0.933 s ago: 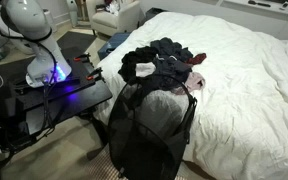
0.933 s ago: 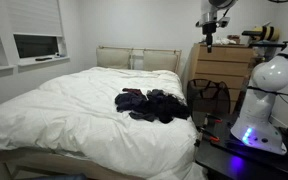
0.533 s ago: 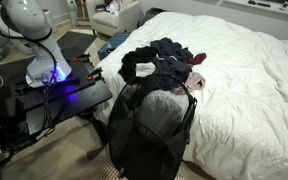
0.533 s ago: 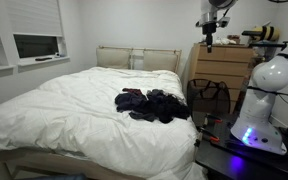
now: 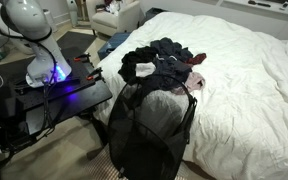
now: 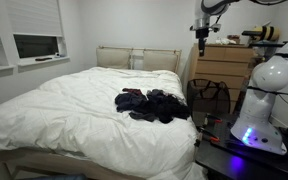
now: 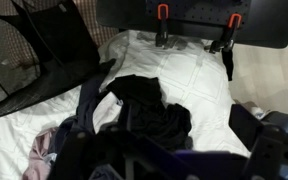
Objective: Pick up the sock and put it in the bag
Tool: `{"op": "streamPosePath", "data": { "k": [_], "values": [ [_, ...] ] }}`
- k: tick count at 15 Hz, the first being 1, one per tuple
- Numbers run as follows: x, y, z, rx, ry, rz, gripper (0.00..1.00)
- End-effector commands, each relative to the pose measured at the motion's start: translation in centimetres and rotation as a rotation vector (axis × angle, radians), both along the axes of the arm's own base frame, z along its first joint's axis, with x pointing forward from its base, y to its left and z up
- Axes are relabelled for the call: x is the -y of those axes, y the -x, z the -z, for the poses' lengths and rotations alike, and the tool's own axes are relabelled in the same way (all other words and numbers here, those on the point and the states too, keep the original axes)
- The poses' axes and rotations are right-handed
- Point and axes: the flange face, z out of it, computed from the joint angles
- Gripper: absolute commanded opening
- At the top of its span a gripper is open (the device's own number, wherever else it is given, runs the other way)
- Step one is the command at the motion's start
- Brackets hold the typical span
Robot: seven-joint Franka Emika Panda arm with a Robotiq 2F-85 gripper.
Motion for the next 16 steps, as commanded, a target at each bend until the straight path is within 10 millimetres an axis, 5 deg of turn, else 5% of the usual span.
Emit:
{"op": "streamPosePath", "data": {
  "k": [1,7,16],
  "values": [
    [1.5,-2.8,2.9,0.003,0.056,0.009,1.00],
    [4.1,-5.6,9.0,-0.018,0.108,0.032,1.00],
    [6.8,-6.6,15.9,0.061,0.171,0.144,1.00]
  ]
}}
